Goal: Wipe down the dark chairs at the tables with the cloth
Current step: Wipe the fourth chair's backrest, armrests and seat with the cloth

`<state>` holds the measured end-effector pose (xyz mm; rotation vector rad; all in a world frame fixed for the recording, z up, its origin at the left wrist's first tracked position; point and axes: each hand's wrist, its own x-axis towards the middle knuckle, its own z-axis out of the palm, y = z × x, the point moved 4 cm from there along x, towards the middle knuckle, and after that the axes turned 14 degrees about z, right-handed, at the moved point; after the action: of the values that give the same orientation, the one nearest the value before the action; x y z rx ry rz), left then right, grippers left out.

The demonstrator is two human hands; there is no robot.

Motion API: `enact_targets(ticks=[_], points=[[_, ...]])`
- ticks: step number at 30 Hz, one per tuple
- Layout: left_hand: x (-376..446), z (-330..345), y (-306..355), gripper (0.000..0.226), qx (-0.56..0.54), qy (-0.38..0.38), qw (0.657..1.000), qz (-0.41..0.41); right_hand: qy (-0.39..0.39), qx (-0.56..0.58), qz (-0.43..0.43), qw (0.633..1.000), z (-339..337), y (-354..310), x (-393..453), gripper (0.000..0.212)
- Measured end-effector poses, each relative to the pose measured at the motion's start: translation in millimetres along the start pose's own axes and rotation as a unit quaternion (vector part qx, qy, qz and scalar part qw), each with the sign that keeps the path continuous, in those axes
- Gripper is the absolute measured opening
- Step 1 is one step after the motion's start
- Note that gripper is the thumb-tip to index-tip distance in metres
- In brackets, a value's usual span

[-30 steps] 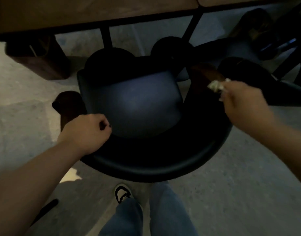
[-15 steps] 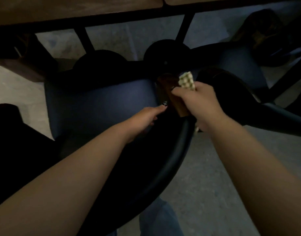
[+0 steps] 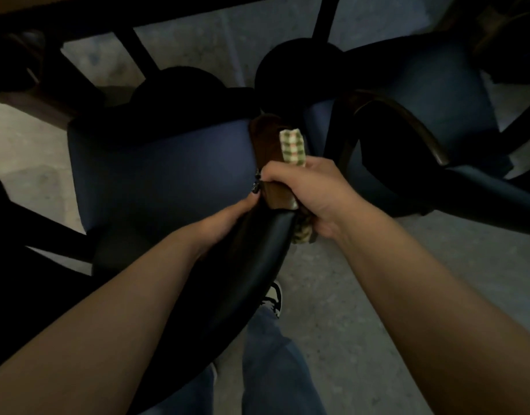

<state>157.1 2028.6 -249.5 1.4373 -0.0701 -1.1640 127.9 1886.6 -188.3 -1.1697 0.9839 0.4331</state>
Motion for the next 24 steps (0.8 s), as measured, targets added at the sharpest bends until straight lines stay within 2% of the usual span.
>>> enact_targets(ticks=[5, 7, 10, 12, 14, 18, 21, 24], points=[[-23, 15, -29, 0.064, 0.003, -0.002, 0.998, -0.068, 0.013, -0.018, 0.019, 1.000, -12, 35, -28, 0.018], [-33, 22, -42, 0.055, -0.001, -0.014, 0.996, -0.090, 0.011, -0.024, 0.023, 0.999, -17, 53, -41, 0.026], [-43, 30, -52, 0.046, 0.010, -0.024, 0.995, -0.095, -0.021, -0.008, 0.026, 0.999, -23, 70, -54, 0.016], [-44, 34, -57, 0.054, 0.016, -0.016, 0.996, -0.090, -0.017, 0.029, 0.053, 0.998, -33, 76, -53, 0.028], [-44, 36, -60, 0.061, 0.015, -0.014, 0.996, -0.092, 0.021, 0.037, 0.086, 0.995, -45, 77, -45, 0.038], [-38, 32, -66, 0.073, 0.019, 0.044, 0.994, -0.094, 0.124, -0.004, 0.107, 0.986, -62, 67, -10, 0.029], [-24, 24, -59, 0.050, 0.022, 0.068, 0.992, -0.108, 0.195, -0.094, 0.105, 0.971, -71, 62, 20, 0.032], [-9, 8, -41, 0.042, 0.006, 0.071, 0.995, -0.075, 0.272, -0.222, 0.095, 0.932, -80, 56, 50, 0.040]])
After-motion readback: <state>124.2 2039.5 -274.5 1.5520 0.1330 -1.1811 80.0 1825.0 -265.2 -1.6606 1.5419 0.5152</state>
